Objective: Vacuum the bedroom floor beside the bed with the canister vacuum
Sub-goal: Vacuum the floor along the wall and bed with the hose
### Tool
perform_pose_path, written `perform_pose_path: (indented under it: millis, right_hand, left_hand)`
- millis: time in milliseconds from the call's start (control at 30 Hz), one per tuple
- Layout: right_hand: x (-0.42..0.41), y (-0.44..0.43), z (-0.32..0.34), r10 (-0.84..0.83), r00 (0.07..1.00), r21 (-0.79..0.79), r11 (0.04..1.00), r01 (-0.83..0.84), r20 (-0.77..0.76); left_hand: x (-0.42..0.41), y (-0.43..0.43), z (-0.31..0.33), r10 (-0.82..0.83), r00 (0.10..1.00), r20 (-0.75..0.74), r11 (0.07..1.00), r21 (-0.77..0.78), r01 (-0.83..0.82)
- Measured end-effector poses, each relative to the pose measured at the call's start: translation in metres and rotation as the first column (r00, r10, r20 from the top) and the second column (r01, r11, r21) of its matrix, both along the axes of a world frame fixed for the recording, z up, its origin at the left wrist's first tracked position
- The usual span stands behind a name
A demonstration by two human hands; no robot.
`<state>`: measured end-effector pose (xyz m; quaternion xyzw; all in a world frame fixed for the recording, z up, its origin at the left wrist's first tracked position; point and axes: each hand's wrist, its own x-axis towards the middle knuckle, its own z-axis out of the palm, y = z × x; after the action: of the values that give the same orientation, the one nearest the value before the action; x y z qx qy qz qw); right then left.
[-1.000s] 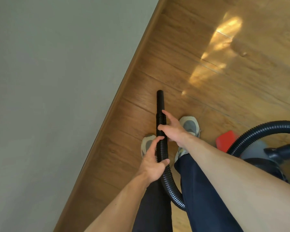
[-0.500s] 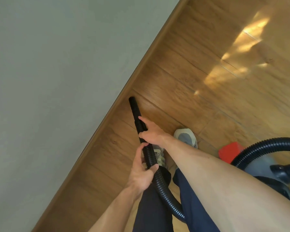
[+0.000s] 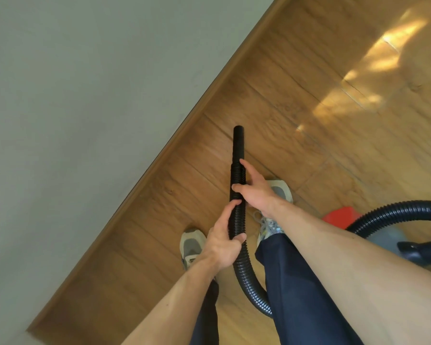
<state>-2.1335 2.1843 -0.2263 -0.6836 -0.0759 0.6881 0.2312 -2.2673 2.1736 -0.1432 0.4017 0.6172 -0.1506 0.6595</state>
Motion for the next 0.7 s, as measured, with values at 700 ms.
perform_pose_path:
  millis: [700]
  right_hand:
    - [-0.149, 0.018, -0.008, 0.178, 0.984, 0.031, 0.984, -0.177, -0.023]
  left_hand:
    - [-0.14, 0.002, 0.001, 0.276, 0.961, -0.024, 0.949, -0.154, -0.276]
